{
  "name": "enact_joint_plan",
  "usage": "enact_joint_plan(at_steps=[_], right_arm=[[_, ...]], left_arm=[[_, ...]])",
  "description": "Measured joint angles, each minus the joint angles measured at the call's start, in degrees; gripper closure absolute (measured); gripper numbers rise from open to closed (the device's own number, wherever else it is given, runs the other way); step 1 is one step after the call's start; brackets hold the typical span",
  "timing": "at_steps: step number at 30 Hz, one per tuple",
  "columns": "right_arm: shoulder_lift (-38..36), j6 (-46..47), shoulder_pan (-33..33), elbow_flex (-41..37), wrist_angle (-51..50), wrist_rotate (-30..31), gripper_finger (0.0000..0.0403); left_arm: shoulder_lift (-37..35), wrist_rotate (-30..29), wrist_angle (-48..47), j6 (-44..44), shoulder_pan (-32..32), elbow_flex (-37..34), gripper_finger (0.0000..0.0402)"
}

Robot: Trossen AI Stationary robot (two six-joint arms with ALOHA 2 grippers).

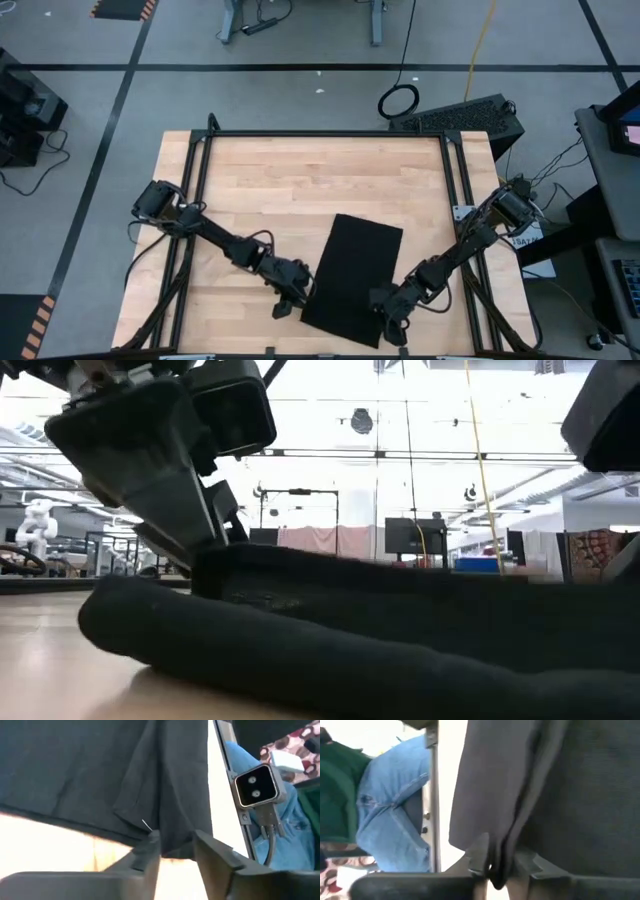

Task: Roll towel
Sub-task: Roll the black microfiber towel

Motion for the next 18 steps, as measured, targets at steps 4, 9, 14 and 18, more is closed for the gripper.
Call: enact_joint_plan(at_steps=[4,9,14,18], right_arm=[[-0.01,0.67,-0.27,0.02,-1.85,0.37,0.0314],[-1.45,1.8,-0.27,0.09,-4.43,0.57,0.0263],[-5.1,4.73,-0.27,0.02,-8.77,0.81,0.0234],[-8.5,4.56,-0.27,0.02,-12.5,2.75,0.023]], left_arm=[[-1.8,1.27,0.05,1.23,0.52,0.0,0.0222],[-5.31,-0.42,-0.31,8.39,-0.91,0.0,0.0198],[-6.78,-5.95,-1.56,14.36,-4.15,0.07,0.0196],[-5.73,-14.87,-0.28,17.96,-8.04,0.14,0.0196]])
